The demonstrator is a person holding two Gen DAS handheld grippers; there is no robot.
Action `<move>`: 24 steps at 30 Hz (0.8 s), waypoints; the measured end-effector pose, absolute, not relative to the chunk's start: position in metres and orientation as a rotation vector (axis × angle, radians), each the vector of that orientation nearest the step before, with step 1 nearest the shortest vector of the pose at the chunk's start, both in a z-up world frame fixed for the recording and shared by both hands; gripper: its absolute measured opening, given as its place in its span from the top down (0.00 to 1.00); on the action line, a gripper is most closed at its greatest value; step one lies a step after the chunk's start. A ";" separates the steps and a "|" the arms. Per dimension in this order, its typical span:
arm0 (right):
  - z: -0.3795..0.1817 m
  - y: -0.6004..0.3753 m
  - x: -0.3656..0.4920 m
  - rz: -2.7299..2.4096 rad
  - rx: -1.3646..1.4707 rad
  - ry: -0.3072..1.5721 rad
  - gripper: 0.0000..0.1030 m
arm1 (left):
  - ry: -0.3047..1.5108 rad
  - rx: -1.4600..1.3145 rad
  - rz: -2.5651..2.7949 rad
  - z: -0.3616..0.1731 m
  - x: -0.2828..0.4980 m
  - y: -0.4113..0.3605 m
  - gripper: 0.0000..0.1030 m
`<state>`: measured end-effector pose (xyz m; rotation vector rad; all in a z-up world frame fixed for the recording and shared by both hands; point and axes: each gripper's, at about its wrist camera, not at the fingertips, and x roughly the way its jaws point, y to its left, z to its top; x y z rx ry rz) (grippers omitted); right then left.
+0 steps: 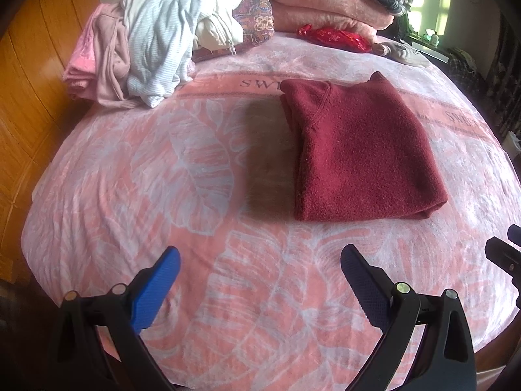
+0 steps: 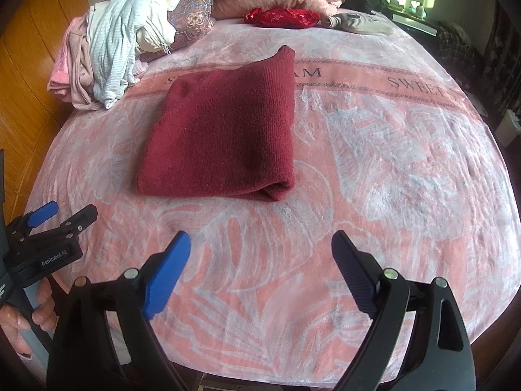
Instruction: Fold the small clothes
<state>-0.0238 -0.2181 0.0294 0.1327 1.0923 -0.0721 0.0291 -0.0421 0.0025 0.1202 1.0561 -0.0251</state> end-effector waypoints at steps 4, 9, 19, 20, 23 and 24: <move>0.029 -0.217 -0.025 -0.074 0.130 1.095 0.14 | 1.060 0.120 -0.022 0.002 0.030 -0.042 0.04; 0.028 -0.218 -0.025 -0.073 0.132 1.097 0.14 | 1.060 0.117 -0.013 0.001 0.031 -0.041 0.04; 0.028 -0.220 -0.023 -0.067 0.133 1.104 0.13 | 1.046 0.126 -0.015 0.003 0.028 -0.043 0.04; 0.027 -0.220 -0.023 -0.066 0.133 1.105 0.13 | 1.046 0.124 -0.015 0.004 0.028 -0.043 0.04; 0.027 -0.220 -0.023 -0.064 0.132 1.106 0.13 | 1.048 0.124 -0.017 0.004 0.029 -0.042 0.04; 0.027 -0.220 -0.023 -0.064 0.133 1.107 0.13 | 1.048 0.122 -0.017 0.004 0.029 -0.043 0.04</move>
